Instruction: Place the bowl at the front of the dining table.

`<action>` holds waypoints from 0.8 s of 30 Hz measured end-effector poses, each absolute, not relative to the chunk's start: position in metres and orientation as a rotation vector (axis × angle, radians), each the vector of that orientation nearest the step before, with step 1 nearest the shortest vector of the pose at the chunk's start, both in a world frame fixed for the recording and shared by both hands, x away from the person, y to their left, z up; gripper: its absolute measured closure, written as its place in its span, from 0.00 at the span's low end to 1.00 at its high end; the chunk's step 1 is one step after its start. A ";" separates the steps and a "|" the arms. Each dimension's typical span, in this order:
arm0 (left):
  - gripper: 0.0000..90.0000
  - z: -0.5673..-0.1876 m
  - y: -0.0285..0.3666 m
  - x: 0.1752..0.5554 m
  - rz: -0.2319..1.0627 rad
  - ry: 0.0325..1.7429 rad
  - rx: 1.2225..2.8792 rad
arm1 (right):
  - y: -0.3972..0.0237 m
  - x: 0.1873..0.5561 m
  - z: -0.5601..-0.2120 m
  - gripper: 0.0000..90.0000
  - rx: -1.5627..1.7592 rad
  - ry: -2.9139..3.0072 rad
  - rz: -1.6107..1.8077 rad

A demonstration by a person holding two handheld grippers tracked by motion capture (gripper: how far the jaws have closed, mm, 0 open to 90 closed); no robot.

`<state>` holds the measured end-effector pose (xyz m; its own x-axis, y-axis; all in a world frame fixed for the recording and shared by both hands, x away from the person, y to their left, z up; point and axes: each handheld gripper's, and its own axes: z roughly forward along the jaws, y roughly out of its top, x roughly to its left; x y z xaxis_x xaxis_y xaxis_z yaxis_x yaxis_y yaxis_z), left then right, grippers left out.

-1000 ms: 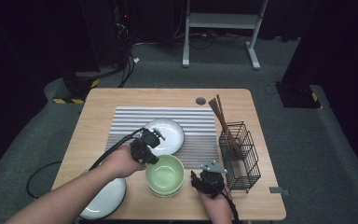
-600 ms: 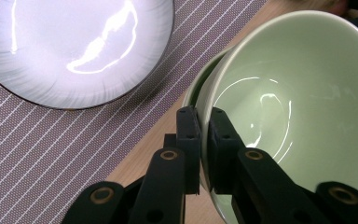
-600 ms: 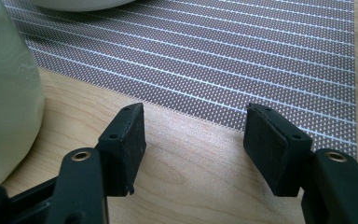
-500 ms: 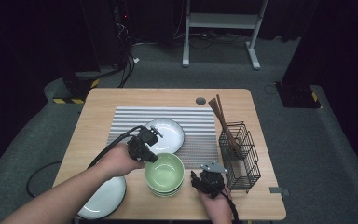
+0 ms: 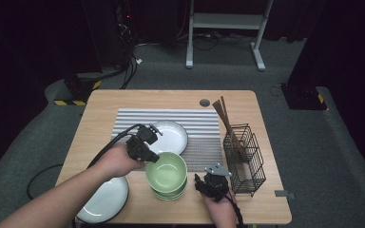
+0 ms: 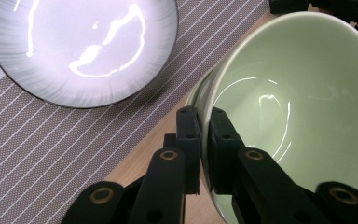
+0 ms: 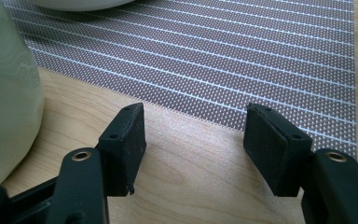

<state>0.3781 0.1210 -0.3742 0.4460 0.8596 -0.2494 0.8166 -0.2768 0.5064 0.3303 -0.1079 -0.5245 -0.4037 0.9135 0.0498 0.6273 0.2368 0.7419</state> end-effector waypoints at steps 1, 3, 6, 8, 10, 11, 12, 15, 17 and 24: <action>0.94 -0.372 0.122 0.378 0.095 1.403 2.113 | -0.108 0.330 -0.524 0.43 1.414 2.121 0.984; 0.94 -0.369 0.123 0.378 0.086 1.402 2.098 | -0.108 0.330 -0.524 0.43 1.414 2.121 0.984; 0.94 -0.366 0.125 0.379 0.088 1.397 2.092 | -0.108 0.330 -0.524 0.43 1.417 2.120 0.985; 0.94 -0.365 0.126 0.380 0.094 1.395 2.093 | -0.108 0.330 -0.524 0.43 1.419 2.120 0.987; 0.94 -0.365 0.127 0.380 0.092 1.400 2.088 | -0.108 0.330 -0.524 0.43 1.419 2.120 0.987; 0.94 -0.364 0.130 0.381 0.089 1.396 2.105 | -0.108 0.330 -0.524 0.43 1.420 2.120 0.988; 0.94 -0.364 0.130 0.382 0.088 1.405 2.091 | -0.108 0.330 -0.524 0.43 1.419 2.120 0.988; 0.94 -0.364 0.132 0.383 0.088 1.411 2.080 | -0.108 0.330 -0.524 0.43 1.419 2.120 0.987; 0.94 -0.364 0.133 0.384 0.086 1.417 2.069 | -0.108 0.330 -0.524 0.43 1.417 2.121 0.986; 0.94 -0.361 0.139 0.389 0.083 1.421 2.051 | -0.108 0.330 -0.524 0.43 1.418 2.121 0.987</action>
